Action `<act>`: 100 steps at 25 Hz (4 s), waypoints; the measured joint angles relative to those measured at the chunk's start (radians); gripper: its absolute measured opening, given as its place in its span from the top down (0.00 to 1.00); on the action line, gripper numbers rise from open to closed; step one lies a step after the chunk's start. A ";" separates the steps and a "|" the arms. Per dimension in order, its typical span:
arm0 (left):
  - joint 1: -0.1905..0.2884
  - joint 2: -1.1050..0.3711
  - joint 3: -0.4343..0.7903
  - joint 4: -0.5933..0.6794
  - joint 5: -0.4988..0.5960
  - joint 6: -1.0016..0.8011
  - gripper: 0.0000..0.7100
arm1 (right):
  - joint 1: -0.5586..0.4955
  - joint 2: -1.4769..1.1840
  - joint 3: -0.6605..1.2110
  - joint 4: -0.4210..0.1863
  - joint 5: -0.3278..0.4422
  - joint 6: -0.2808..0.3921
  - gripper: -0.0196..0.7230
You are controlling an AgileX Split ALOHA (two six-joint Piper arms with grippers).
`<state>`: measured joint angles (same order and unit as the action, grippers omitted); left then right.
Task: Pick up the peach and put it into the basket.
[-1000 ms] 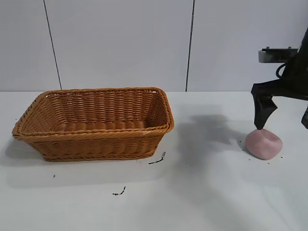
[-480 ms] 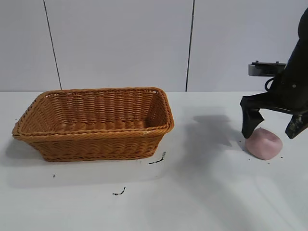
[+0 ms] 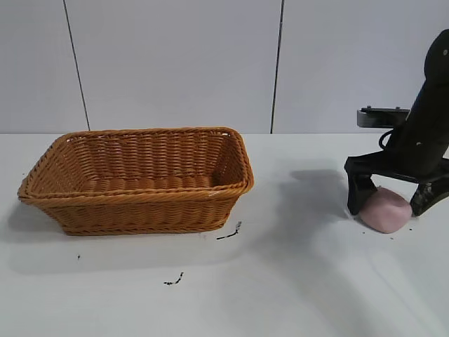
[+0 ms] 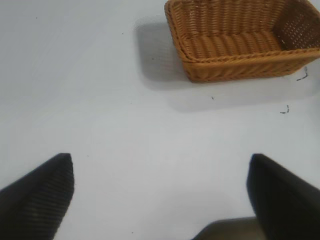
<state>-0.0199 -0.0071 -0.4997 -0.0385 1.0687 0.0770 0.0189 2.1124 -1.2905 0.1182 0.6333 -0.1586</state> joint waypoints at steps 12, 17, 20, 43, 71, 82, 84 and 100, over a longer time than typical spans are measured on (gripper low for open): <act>0.000 0.000 0.000 0.000 0.000 0.000 0.03 | 0.000 -0.006 -0.006 0.010 0.023 0.000 0.87; 0.000 0.000 0.000 0.000 0.000 0.000 0.03 | 0.000 -0.078 -0.006 0.001 0.055 0.001 0.92; 0.000 0.000 0.000 0.000 0.000 0.000 0.03 | 0.000 -0.145 -0.050 -0.002 0.124 0.015 0.92; 0.000 0.000 0.000 0.000 0.000 0.000 0.03 | 0.443 0.114 -0.848 -0.008 0.397 0.042 0.93; 0.000 0.000 0.000 0.000 0.000 0.000 0.03 | 0.566 0.277 -0.855 -0.012 0.247 0.006 0.05; 0.000 0.000 0.000 0.000 0.000 0.000 0.03 | 0.355 0.186 -0.856 -0.028 0.285 0.039 0.05; 0.000 0.000 0.000 0.000 0.000 0.000 0.03 | 0.283 0.187 -0.856 -0.037 0.304 0.040 0.05; 0.000 0.000 0.000 0.000 0.000 0.000 0.03 | -0.017 0.173 -0.856 -0.052 0.485 0.052 0.05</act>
<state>-0.0199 -0.0071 -0.4997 -0.0385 1.0687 0.0770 0.0014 2.2854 -2.1469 0.0662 1.1179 -0.1061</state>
